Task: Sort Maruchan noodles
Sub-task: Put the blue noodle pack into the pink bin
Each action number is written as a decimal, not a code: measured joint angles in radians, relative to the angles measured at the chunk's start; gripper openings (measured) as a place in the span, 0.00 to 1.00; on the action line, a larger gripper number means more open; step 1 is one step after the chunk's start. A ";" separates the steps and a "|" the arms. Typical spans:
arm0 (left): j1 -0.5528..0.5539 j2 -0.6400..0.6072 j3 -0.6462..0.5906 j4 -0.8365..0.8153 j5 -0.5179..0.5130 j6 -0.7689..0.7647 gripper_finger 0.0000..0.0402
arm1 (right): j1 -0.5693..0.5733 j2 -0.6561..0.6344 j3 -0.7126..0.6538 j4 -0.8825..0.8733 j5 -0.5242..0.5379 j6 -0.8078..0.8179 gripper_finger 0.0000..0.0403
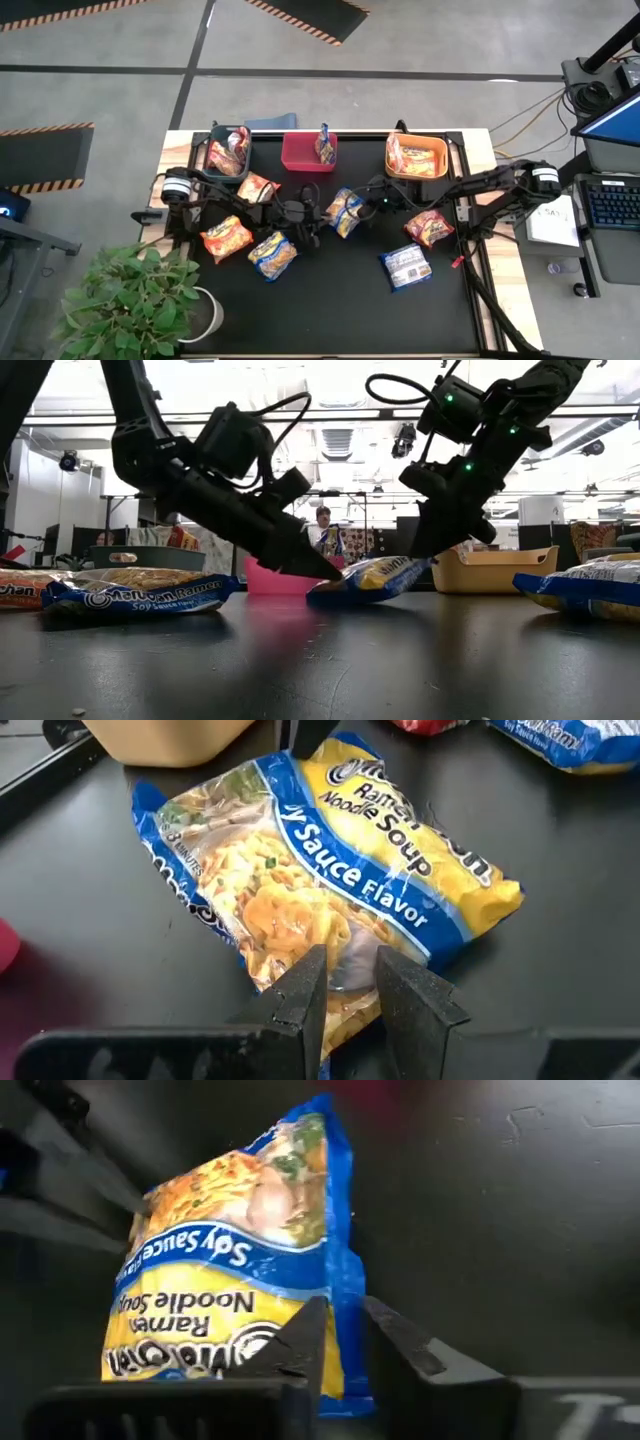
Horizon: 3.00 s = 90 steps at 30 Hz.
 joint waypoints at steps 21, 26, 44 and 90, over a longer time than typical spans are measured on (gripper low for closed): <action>0.004 0.004 -0.021 -0.029 -0.005 0.003 0.18 | -0.134 -0.002 0.008 0.056 -0.169 -0.007 0.73; 0.004 0.004 -0.021 -0.022 -0.008 0.003 0.18 | -0.134 -0.002 0.008 0.081 -0.186 -0.010 0.76; 0.004 0.029 -0.017 -0.010 -0.009 -0.004 0.18 | -0.129 0.081 0.008 0.185 -0.221 -0.026 0.76; 0.006 -0.023 -0.012 -0.040 -0.002 -0.015 0.18 | -0.120 0.096 0.007 0.350 -0.316 -0.216 0.22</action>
